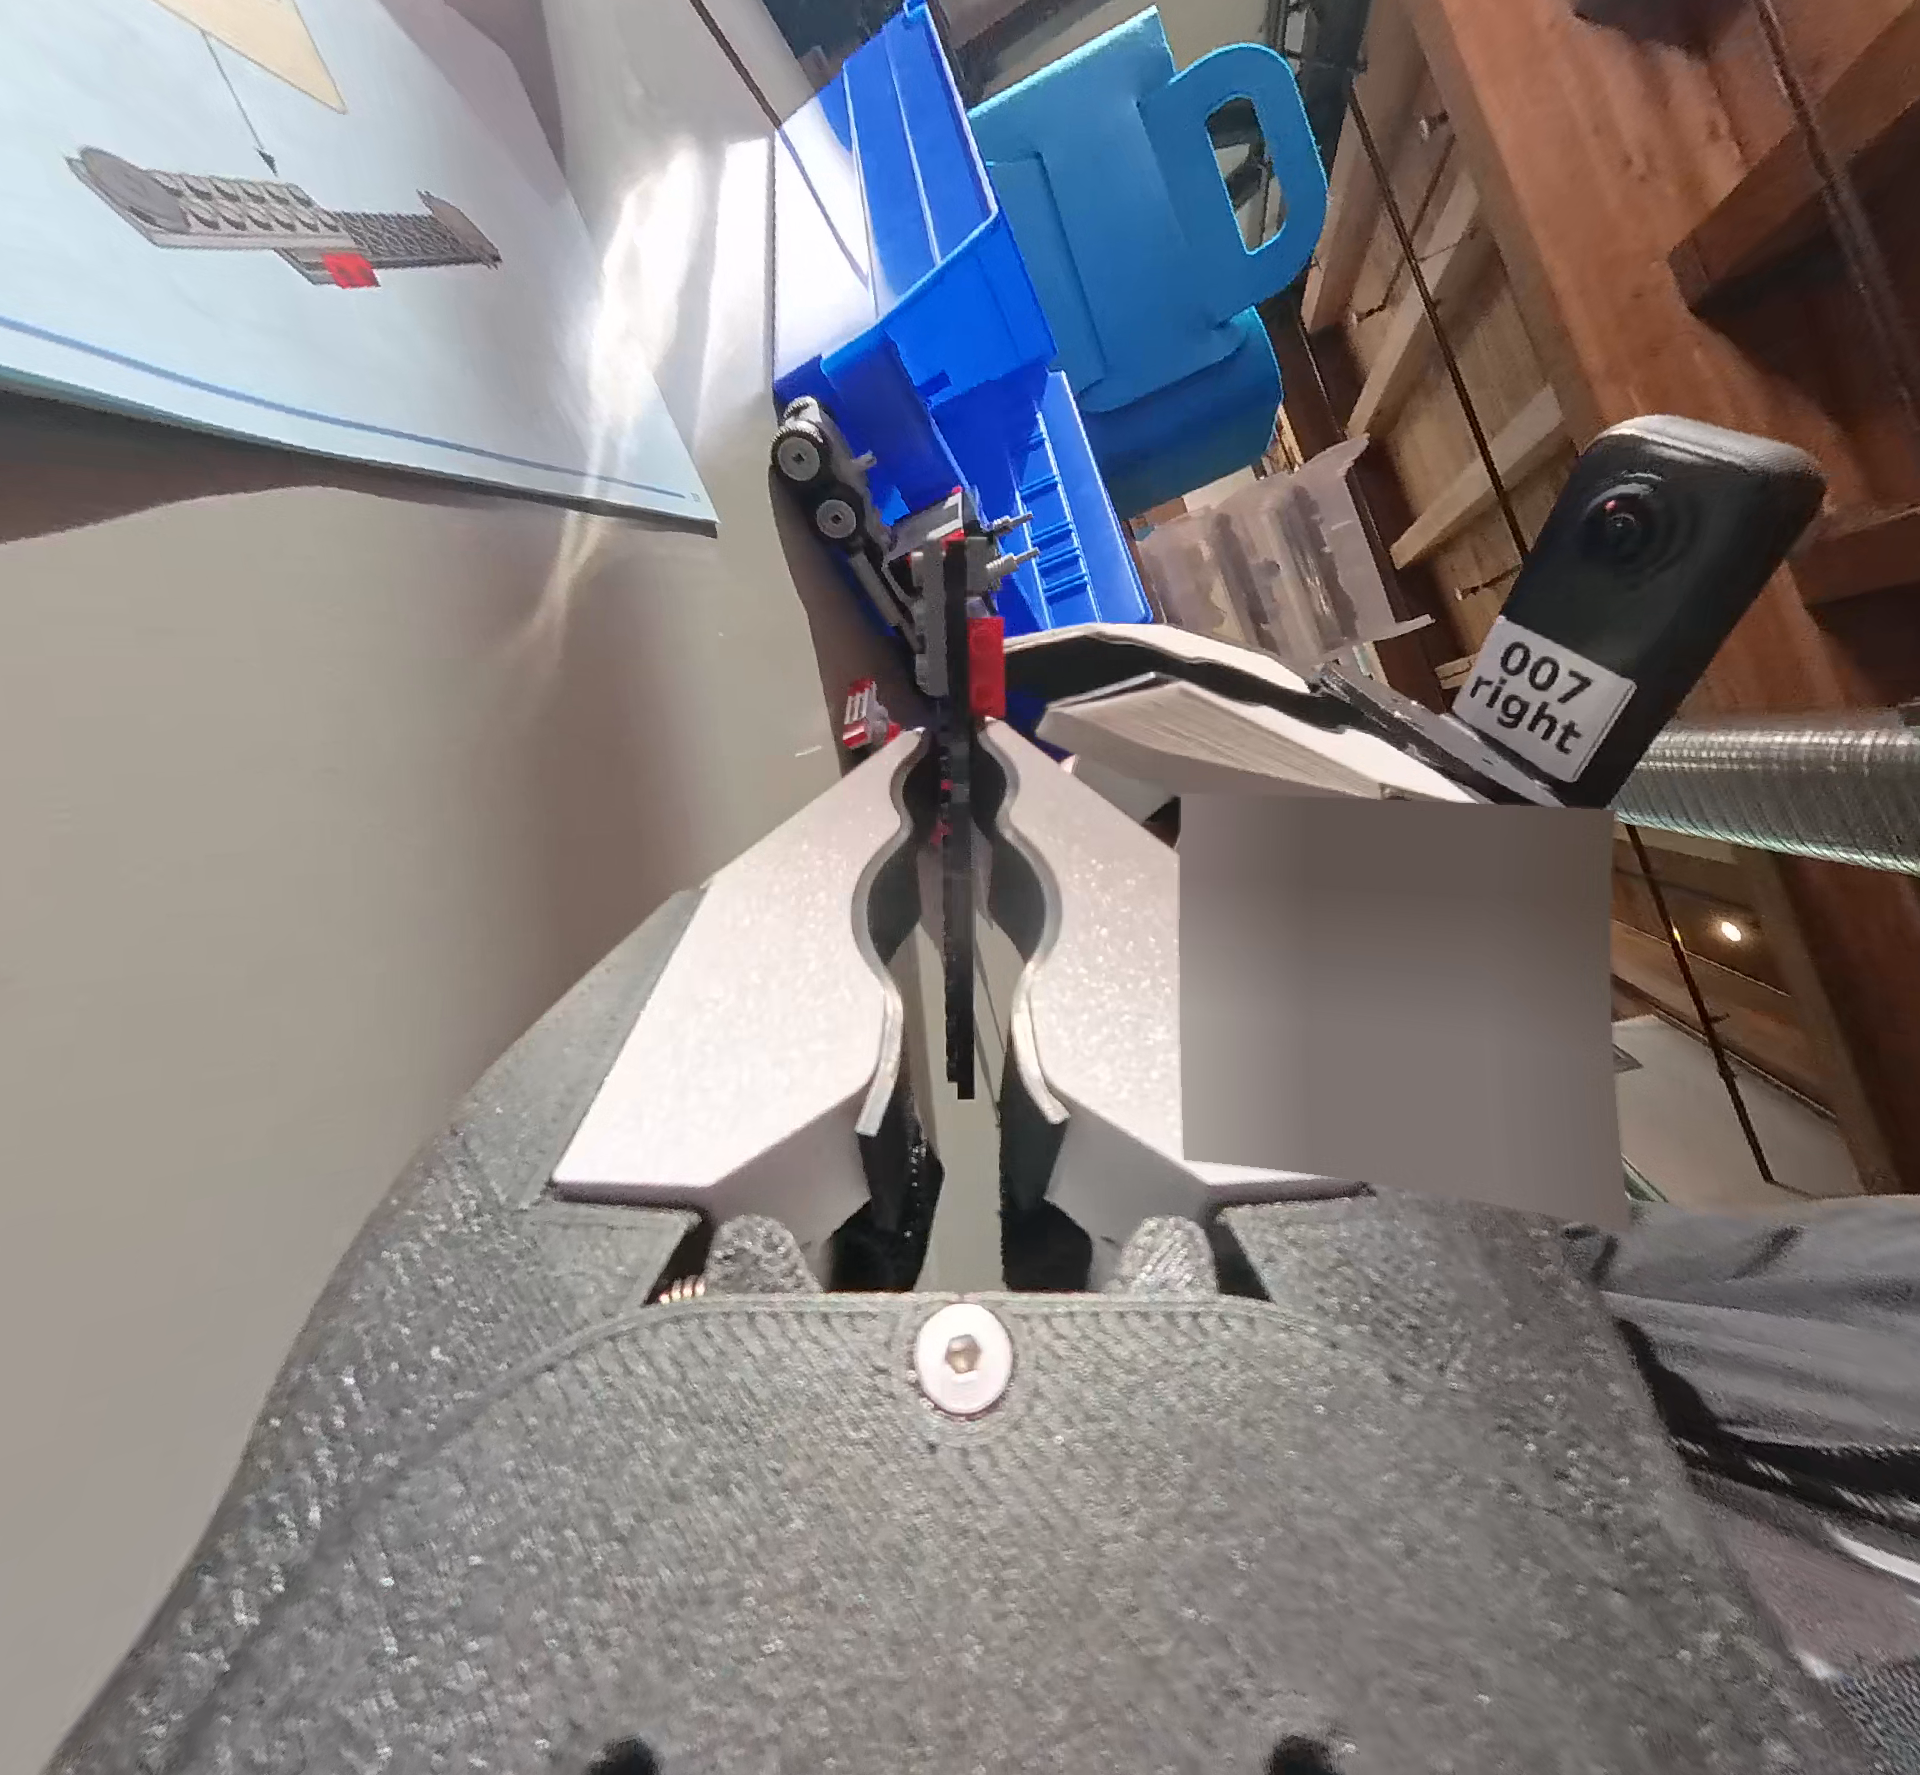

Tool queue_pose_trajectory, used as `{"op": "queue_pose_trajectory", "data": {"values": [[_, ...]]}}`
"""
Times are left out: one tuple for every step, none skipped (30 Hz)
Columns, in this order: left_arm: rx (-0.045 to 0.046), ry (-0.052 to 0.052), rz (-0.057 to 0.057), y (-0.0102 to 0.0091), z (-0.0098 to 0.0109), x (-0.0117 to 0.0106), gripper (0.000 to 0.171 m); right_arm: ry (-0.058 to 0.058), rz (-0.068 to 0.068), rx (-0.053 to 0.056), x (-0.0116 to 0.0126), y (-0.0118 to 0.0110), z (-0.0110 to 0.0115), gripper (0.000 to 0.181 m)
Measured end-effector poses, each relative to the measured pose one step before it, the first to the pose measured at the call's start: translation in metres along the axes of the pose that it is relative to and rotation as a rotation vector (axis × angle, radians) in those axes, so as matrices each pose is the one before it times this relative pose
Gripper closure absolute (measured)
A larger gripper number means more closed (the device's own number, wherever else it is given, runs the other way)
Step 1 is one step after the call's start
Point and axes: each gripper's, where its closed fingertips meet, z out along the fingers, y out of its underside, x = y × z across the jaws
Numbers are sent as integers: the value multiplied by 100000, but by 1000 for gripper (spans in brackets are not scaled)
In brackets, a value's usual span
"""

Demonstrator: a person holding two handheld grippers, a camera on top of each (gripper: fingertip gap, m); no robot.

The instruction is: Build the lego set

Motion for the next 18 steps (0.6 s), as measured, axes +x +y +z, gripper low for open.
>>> {"op": "queue_pose_trajectory", "data": {"values": [[601,-826,545,-62,-31,-69,168,382,-270,-373,-121,5,200,158],[208,-795,880,14,13,-38,168,508,-283,-329,-81,-28,187,159],[151,-920,1185,32,17,-36,166,694,-373,-176,-33,-79,154,159],[225,-961,1410,24,23,-20,167,799,-689,28,-28,-120,109,159],[272,-932,1449,26,8,-13,167,1102,-1066,-148,35,-82,112,161],[419,-875,1086,-27,-10,-33,167,1475,-1422,-449,128,-7,102,163],[275,-508,579,-14,-10,-19,166,1045,-1276,-277,84,11,89,165],[103,-279,133,-8,-10,-35,166,114,-635,-5,-18,3,49,166],[-3,-151,-176,-2,-10,-35,166,1,162,87,6,18,45,166],[-87,-67,-207,-3,8,-37,166,-161,378,121,12,5,39,167],[-41,-100,-43,6,-3,-11,166,-268,379,84,2,11,14,167],[-44,-115,158,-3,9,-8,166,-291,367,39,4,-3,2,167],[41,-39,151,1,0,0,166,-445,480,149,1,-22,-17,167],[142,53,74,-25,-14,20,166,-826,1125,385,-16,-41,-27,167],[61,230,-80,-28,-5,13,166,-1291,1878,688,-1,-46,-45,169],[-35,126,-418,-7,-6,-19,166,-2093,2317,716,-44,-37,-28,171],[27,342,-548,-30,-5,0,166,-2026,2762,661,-16,-5,-12,171],[68,239,-481,-35,-11,-8,166,-1712,2276,416,13,27,4,171]]}}
